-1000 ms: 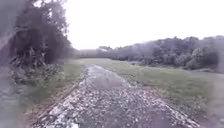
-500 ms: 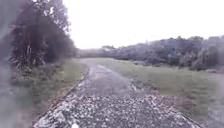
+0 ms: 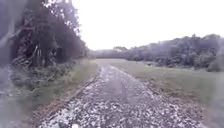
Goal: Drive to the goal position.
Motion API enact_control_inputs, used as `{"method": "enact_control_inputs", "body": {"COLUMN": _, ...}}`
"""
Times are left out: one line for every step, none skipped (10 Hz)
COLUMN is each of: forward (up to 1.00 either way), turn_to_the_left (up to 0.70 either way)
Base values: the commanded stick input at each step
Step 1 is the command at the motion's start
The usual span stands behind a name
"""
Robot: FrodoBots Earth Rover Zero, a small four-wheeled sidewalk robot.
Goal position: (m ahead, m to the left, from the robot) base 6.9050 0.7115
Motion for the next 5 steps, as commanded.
{"method": "enact_control_inputs", "body": {"forward": 0.70, "turn_to_the_left": 0.00}}
{"method": "enact_control_inputs", "body": {"forward": 0.70, "turn_to_the_left": 0.00}}
{"method": "enact_control_inputs", "body": {"forward": 0.70, "turn_to_the_left": 0.00}}
{"method": "enact_control_inputs", "body": {"forward": 0.70, "turn_to_the_left": 0.00}}
{"method": "enact_control_inputs", "body": {"forward": 0.70, "turn_to_the_left": 0.00}}
